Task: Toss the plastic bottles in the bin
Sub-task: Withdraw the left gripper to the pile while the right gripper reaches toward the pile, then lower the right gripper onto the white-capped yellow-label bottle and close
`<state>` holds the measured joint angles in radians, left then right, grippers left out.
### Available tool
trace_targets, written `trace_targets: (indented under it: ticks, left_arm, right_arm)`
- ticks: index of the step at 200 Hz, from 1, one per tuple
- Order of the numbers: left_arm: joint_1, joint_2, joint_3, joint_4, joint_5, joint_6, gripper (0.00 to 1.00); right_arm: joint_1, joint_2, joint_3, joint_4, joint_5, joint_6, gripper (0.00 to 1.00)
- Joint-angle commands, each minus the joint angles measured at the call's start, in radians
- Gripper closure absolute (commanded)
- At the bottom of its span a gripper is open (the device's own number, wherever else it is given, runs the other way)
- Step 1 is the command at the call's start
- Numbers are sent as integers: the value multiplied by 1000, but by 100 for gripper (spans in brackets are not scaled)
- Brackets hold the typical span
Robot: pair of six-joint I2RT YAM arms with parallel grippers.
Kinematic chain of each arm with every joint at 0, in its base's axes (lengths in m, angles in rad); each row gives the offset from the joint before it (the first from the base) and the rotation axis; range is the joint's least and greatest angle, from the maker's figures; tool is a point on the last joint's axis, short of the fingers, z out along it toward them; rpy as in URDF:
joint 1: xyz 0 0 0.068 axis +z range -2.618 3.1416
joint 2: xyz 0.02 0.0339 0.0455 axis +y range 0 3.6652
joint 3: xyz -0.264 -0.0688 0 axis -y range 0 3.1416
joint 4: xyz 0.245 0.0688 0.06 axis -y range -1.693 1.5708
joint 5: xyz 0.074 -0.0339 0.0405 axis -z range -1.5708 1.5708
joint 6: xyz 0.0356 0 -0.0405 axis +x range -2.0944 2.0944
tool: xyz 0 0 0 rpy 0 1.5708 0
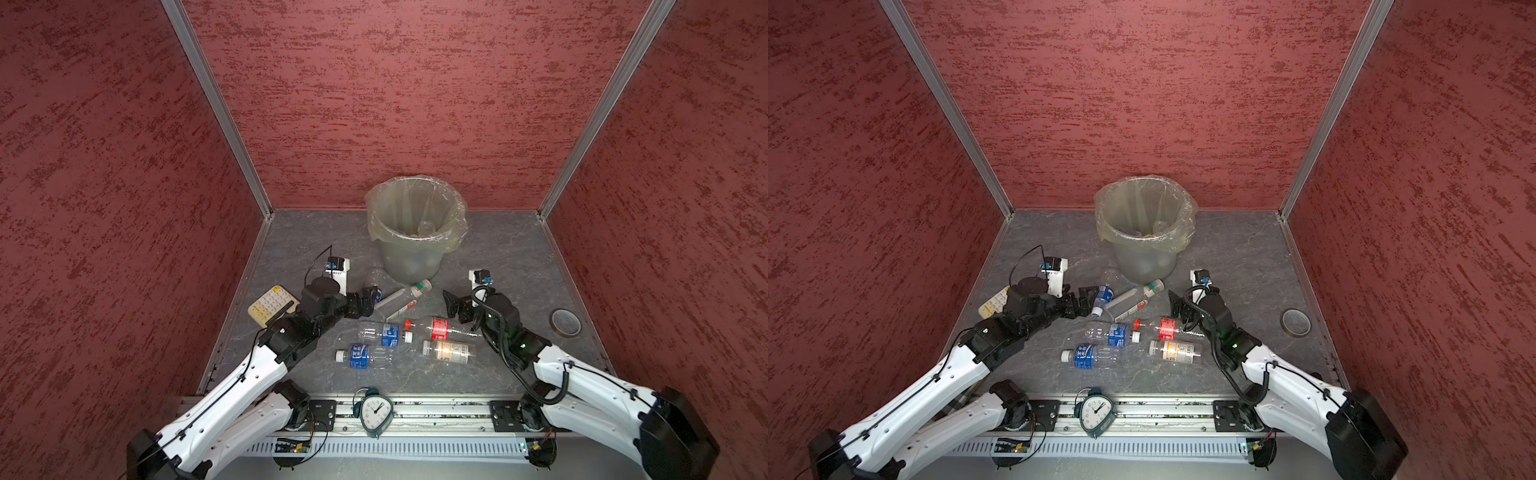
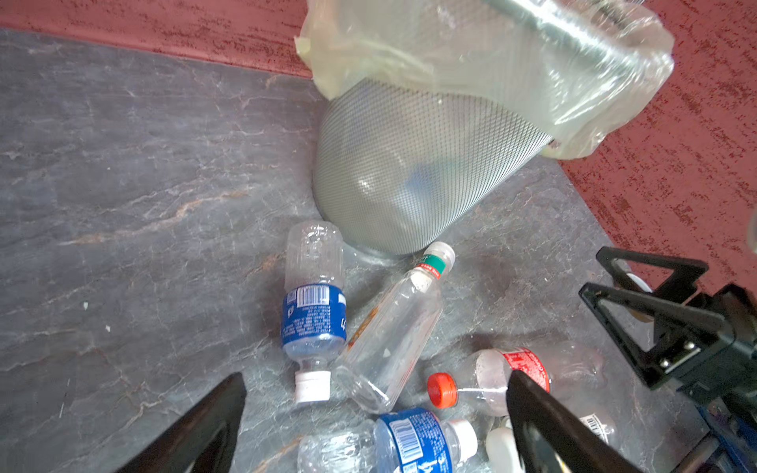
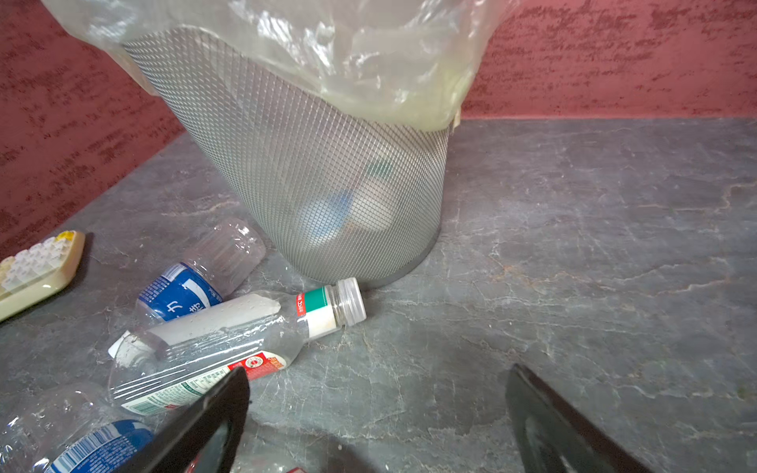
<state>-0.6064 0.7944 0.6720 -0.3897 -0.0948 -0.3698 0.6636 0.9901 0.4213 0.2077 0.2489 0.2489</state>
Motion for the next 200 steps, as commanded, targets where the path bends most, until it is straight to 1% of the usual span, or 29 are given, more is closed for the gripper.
trace_targets:
  ticks: [1, 13, 37, 51, 57, 76, 99, 118, 143, 163, 177, 200]
  left_arm:
    - [-4, -34, -35, -3, 1, -21, 1]
    - [-3, -39, -56, -2, 5, -22, 1]
    - [-2, -50, -94, 13, 11, -24, 1]
    - [-1, -58, -114, 26, 12, -27, 0]
    - [1, -60, -123, 31, 14, -27, 1]
    - [10, -60, -142, 45, 22, -26, 1]
    - [34, -51, -168, 74, 51, -25, 1]
    - [47, -39, -189, 102, 71, -26, 1]
    - [66, -24, -208, 135, 90, -26, 1]
    - [80, -16, -223, 153, 102, -24, 0]
    - [92, -14, -231, 157, 112, -27, 1]
    - [111, -15, -245, 161, 131, -29, 1]
  right_arm:
    - [21, 16, 104, -136, 17, 28, 3]
    - [48, 12, 142, -216, 23, 30, 4]
    - [60, 11, 263, -484, -16, 100, 4]
    - [72, -13, 285, -574, -60, 135, 4]
    - [81, -26, 290, -607, -63, 154, 1]
    - [105, -54, 311, -715, -81, 206, 1]
    - [161, -43, 346, -830, -63, 281, 1]
    - [241, -9, 374, -913, -7, 327, 1]
    - [322, 54, 394, -992, 32, 369, 1]
    - [358, 83, 371, -991, 24, 382, 1]
    - [369, 90, 358, -975, 2, 383, 1]
    - [370, 95, 335, -959, 3, 384, 1]
